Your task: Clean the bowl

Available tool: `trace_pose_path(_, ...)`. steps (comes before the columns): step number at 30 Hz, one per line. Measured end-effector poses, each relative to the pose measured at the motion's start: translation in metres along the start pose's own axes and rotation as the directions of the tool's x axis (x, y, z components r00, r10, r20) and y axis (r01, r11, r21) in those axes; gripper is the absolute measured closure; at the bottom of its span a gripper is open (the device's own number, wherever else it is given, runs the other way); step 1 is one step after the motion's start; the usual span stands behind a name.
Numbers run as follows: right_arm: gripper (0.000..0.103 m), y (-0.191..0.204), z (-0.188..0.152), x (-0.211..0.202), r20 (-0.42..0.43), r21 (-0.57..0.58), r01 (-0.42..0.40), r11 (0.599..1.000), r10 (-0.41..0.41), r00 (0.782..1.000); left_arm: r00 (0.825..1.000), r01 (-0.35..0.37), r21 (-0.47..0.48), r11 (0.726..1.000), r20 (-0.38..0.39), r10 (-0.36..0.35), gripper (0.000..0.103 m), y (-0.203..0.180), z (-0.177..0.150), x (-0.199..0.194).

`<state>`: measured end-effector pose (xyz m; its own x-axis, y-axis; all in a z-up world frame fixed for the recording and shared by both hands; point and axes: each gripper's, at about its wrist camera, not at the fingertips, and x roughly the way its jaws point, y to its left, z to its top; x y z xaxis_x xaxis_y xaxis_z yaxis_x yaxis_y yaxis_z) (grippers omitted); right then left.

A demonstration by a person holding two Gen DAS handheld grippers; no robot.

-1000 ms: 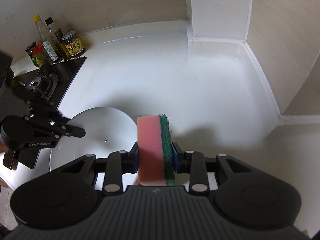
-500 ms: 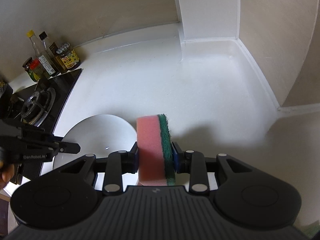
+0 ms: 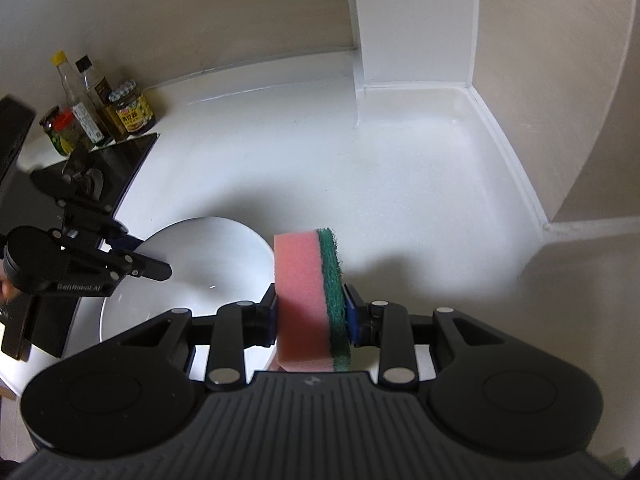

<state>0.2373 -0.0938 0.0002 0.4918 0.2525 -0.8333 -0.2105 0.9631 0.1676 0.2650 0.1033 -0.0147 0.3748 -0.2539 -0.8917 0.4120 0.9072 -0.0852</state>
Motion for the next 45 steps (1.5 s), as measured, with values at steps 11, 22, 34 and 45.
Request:
trace_pose_path(11,0.076,-0.002,-0.003,0.000,0.007,0.005,-0.007,1.000,0.007,1.000,1.000,-0.008,0.068,0.998,-0.020,0.009,0.088,-0.006,-0.003,0.007)
trace_pose_path(22,0.076,-0.005,0.001,0.002,0.008,-0.008,-0.008,1.000,0.008,1.000,0.992,0.124,0.362,0.924,-0.044,-0.116,0.090,-0.002,0.025,0.022)
trace_pose_path(34,0.076,-0.006,-0.010,-0.003,0.025,0.016,-0.035,0.999,0.034,0.999,0.999,0.020,-0.073,0.997,0.037,-0.017,0.087,-0.003,-0.018,0.009)
trace_pose_path(45,0.076,-0.003,0.004,0.005,0.001,-0.064,-0.035,0.997,0.035,0.999,0.991,0.124,0.370,0.921,-0.090,-0.097,0.091,-0.022,0.023,0.029)
